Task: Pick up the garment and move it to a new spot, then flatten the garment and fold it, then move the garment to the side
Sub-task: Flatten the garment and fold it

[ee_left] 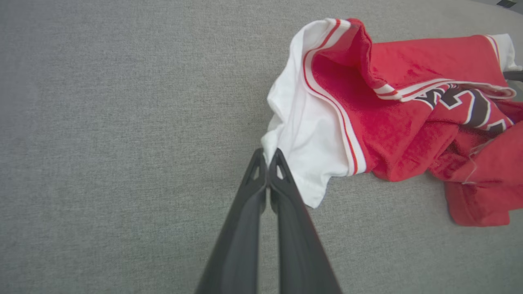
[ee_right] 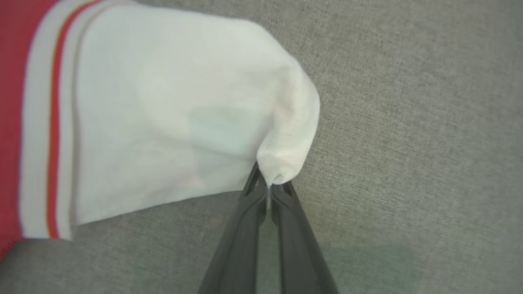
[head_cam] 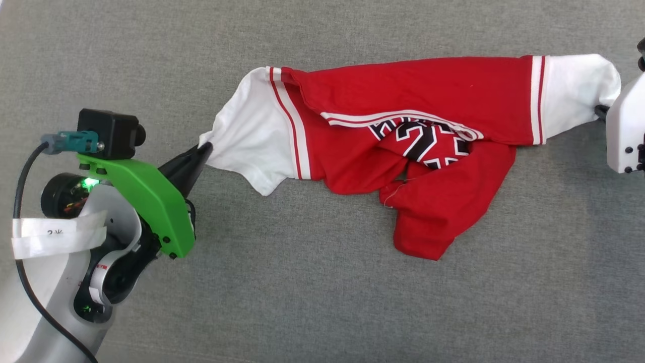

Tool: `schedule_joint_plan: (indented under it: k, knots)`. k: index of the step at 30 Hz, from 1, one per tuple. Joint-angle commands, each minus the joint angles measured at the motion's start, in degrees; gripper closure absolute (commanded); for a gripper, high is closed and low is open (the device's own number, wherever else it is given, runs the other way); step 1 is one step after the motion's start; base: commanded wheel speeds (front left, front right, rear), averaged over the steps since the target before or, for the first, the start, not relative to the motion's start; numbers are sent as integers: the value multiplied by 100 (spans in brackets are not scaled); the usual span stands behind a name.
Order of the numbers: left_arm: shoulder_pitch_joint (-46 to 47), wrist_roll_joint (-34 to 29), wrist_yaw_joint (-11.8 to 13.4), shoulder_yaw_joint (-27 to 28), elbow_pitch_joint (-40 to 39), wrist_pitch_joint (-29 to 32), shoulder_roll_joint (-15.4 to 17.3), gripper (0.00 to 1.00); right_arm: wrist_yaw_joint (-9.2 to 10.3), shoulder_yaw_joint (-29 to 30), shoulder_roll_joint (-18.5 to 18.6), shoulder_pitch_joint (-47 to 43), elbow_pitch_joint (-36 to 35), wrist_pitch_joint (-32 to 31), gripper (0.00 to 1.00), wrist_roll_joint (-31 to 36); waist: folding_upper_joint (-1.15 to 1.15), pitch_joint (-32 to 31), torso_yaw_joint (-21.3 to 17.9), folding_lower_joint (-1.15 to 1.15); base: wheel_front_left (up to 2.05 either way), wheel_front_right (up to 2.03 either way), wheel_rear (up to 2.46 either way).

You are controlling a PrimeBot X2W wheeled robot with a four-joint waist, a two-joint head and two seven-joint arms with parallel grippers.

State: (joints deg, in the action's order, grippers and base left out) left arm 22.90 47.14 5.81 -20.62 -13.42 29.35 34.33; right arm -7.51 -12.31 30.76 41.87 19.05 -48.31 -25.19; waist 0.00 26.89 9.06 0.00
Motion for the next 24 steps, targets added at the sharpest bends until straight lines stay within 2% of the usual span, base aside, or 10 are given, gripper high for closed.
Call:
schedule_joint_plan:
  k: [1, 12, 20, 24]
  knots:
    - [83, -108, 23, 53, 56, -97, 33, 100, 2, -19, 24, -210, 127, 85, 100, -53, 0, -188, -111, 0, 0, 0, 0]
    - [-81, -285, 57, 313, 427, -682, 122, 100, 2, -8, 331, -309, -284, 1086, 100, -683, 0, -1121, -526, 0, 0, 0, 0]
    - [-245, -409, 117, 549, 419, -1153, 197, 100, 2, 97, 586, -561, -793, 1258, 100, -1106, 0, -1832, -731, 0, 0, 0, 0]
    - [-215, -379, 172, 708, 210, -1385, 134, 100, 2, 233, 757, -677, -1135, 1288, 100, -1147, 0, -2024, -796, 0, 0, 0, 0]
